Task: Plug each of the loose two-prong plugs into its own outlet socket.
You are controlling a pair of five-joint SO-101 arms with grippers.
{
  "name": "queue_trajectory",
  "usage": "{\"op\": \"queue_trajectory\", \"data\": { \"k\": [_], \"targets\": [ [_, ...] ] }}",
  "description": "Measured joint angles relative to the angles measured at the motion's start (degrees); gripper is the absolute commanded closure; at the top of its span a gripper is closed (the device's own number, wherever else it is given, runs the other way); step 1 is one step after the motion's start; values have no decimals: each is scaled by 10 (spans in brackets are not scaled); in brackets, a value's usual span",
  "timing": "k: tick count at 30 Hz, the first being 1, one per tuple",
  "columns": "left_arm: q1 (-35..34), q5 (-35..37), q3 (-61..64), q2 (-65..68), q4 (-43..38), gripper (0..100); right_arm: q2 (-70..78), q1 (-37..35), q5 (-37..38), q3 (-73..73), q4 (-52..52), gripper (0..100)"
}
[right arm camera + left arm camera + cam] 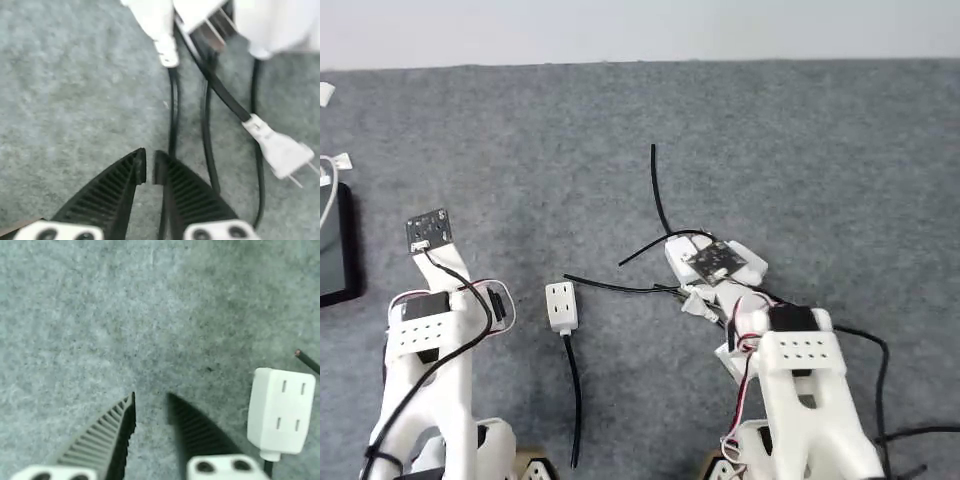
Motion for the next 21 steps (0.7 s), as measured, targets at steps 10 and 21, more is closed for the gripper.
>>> {"op": "queue_trajectory", "data": {
  "k": [10,21],
  "targets": [
    [0,9,15,0,-1,776,97,82,73,1,0,894],
    [0,12,15,0,-1,776,157,87,77,-33,-4,982]
  ]
}}
